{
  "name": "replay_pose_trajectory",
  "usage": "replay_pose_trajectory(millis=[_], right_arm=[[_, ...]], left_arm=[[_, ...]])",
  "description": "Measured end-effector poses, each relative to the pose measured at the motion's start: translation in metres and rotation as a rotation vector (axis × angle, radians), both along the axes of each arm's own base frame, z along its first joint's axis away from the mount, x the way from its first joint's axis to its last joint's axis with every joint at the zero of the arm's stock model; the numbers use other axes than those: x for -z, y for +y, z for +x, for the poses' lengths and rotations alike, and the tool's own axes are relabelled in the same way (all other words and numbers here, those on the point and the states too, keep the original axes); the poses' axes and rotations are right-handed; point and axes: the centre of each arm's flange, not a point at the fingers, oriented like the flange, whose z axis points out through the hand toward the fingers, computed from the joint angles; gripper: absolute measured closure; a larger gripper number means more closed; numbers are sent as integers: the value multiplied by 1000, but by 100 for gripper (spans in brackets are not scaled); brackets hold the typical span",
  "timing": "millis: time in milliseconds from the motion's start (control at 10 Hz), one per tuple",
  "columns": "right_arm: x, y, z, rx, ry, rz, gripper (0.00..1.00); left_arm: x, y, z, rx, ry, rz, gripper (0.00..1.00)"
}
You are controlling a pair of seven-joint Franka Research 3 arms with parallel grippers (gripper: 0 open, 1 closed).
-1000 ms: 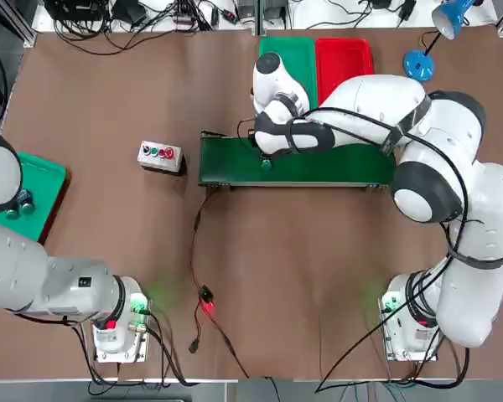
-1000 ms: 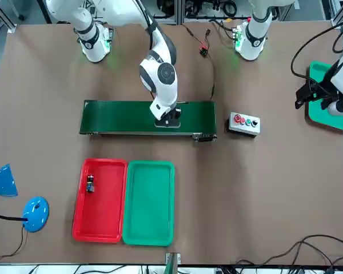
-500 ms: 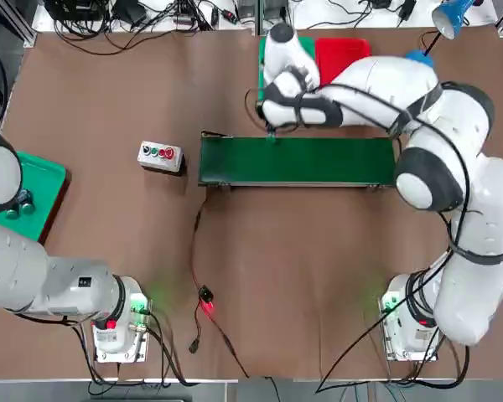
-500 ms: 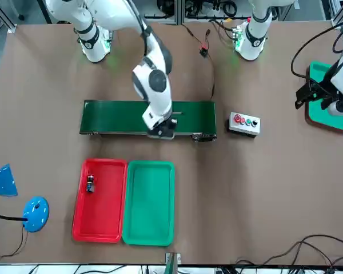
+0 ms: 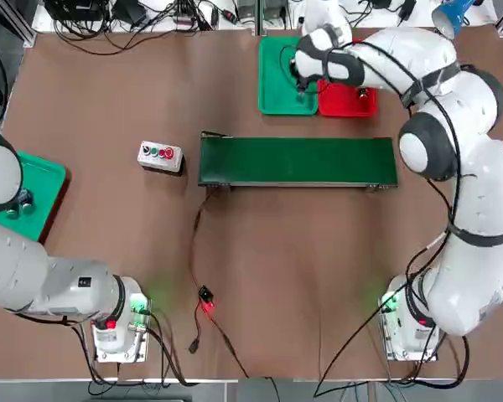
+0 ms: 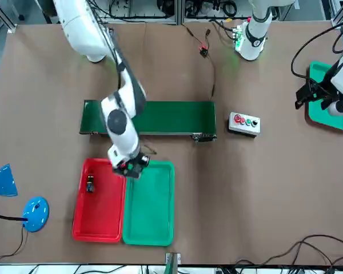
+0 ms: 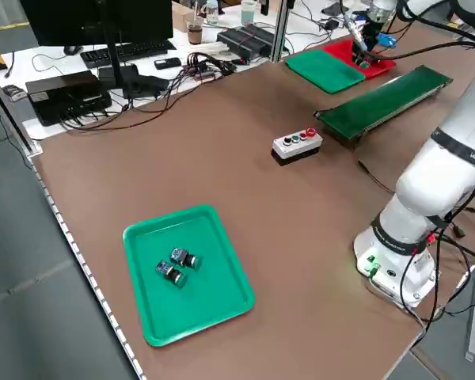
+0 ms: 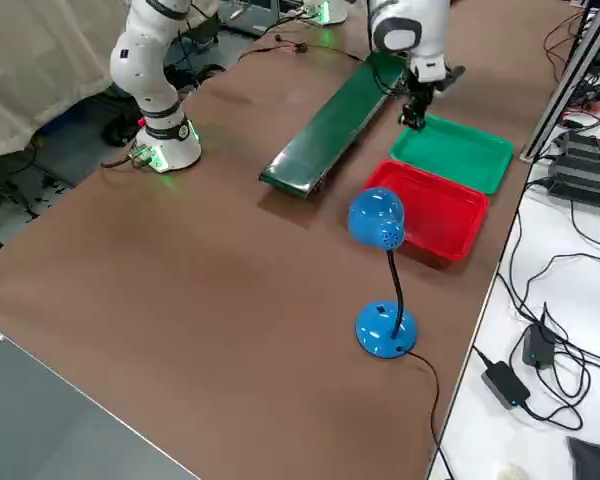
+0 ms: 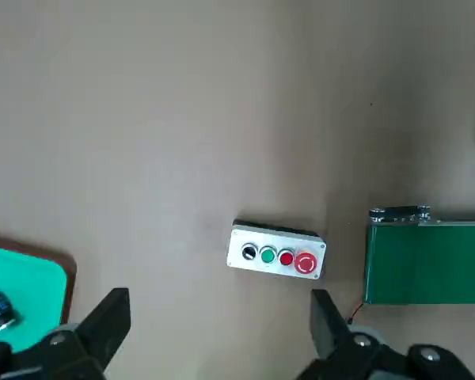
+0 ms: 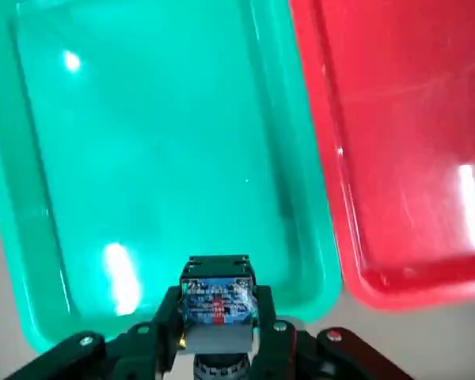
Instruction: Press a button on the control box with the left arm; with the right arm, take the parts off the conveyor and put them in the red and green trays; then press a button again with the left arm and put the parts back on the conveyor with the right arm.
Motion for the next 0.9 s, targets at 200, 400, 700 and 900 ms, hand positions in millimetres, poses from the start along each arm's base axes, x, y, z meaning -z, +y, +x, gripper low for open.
replay_pose_trajectory(millis=[200,400,700,900], right_arm=[[21,4,17,10,-93,46,59],[51,4,20,-1,-127,44,59],[64,-13,30,-36,-137,1,59],[68,-18,32,-54,-132,-8,59]], left_arm=[[0,0,0,0,0,0,0],[0,0,0,1,0,0,0],[0,0,0,1,-1,0,0],[0,0,0,1,-1,0,0]])
